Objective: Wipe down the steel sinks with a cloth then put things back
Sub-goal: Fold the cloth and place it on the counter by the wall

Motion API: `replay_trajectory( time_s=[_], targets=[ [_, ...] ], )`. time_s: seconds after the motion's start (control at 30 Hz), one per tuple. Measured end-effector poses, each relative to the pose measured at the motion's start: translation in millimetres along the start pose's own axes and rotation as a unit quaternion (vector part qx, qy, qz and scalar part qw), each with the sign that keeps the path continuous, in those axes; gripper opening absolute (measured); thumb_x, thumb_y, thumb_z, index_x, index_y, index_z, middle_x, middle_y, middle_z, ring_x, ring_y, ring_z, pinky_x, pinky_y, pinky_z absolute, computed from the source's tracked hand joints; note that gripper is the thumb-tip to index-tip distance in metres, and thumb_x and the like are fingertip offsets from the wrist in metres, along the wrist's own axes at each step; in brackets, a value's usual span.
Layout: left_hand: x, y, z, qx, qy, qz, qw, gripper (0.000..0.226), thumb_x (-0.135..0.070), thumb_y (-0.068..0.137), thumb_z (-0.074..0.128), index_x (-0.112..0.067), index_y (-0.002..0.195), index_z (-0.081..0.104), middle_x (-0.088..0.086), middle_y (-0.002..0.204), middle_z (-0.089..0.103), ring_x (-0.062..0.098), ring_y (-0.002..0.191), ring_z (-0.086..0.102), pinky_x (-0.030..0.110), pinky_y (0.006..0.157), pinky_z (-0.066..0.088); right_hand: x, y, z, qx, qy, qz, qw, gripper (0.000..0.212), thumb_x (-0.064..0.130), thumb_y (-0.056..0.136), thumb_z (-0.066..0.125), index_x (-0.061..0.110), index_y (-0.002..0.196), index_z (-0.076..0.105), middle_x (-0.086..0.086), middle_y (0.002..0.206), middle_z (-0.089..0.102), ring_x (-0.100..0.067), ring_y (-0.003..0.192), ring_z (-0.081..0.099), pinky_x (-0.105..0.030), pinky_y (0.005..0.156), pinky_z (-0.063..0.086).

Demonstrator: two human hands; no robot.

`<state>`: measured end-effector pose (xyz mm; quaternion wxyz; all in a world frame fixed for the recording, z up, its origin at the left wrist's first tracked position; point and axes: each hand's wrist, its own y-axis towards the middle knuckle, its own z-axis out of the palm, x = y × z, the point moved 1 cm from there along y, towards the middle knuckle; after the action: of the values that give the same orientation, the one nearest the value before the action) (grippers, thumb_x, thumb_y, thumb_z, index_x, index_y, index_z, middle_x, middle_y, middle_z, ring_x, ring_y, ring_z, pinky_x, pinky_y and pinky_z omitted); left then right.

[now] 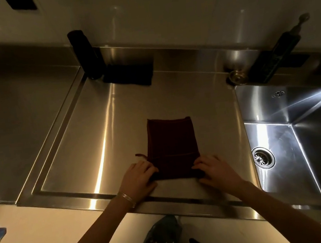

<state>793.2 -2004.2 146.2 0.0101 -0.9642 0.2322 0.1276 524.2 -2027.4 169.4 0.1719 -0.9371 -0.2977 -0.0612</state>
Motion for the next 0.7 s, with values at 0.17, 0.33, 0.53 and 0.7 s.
replay_trajectory(
  time_s=[0.17,0.33,0.53,0.7],
  targets=[
    [18.0,25.9,-11.6,0.059,0.000,-0.002,0.998,0.027,-0.033,0.073,0.071,-0.021,0.098,0.068,-0.001,0.097,0.068,0.021,0.098,0.059,0.029,0.083,0.043,-10.4,18.2,-14.6,-0.032,0.104,0.023,0.994,0.033,0.020,0.082,0.067,0.018,0.115,0.065,-0.002,0.112,0.064,-0.014,0.102,0.058,-0.012,0.084,0.034],
    [50.8,74.2,-34.5,0.130,-0.206,-0.147,0.959,0.026,-0.027,0.084,0.066,-0.018,0.108,0.067,0.002,0.104,0.069,0.018,0.098,0.062,0.023,0.083,0.041,-44.6,55.0,-38.6,-0.025,0.260,0.121,0.958,0.031,0.014,0.084,0.065,0.017,0.115,0.066,0.003,0.086,0.066,-0.009,0.072,0.058,-0.010,0.062,0.039],
    [64.7,115.5,-35.9,0.024,-0.216,-0.254,0.942,0.024,-0.017,0.084,0.065,-0.010,0.107,0.062,0.009,0.105,0.065,0.026,0.097,0.061,0.030,0.082,0.046,-59.2,98.1,-39.5,-0.156,0.304,0.271,0.900,0.032,0.011,0.090,0.061,0.003,0.120,0.058,-0.017,0.112,0.065,-0.029,0.099,0.063,-0.028,0.083,0.045],
    [55.1,82.8,-22.8,0.038,-0.150,-0.109,0.982,0.037,-0.026,0.076,0.073,-0.017,0.110,0.063,0.005,0.113,0.053,0.025,0.101,0.054,0.033,0.083,0.046,-49.6,74.0,-27.9,-0.110,0.129,0.083,0.982,0.037,0.026,0.081,0.070,0.016,0.116,0.062,-0.004,0.123,0.055,-0.023,0.110,0.056,-0.032,0.092,0.041]
  ],
)
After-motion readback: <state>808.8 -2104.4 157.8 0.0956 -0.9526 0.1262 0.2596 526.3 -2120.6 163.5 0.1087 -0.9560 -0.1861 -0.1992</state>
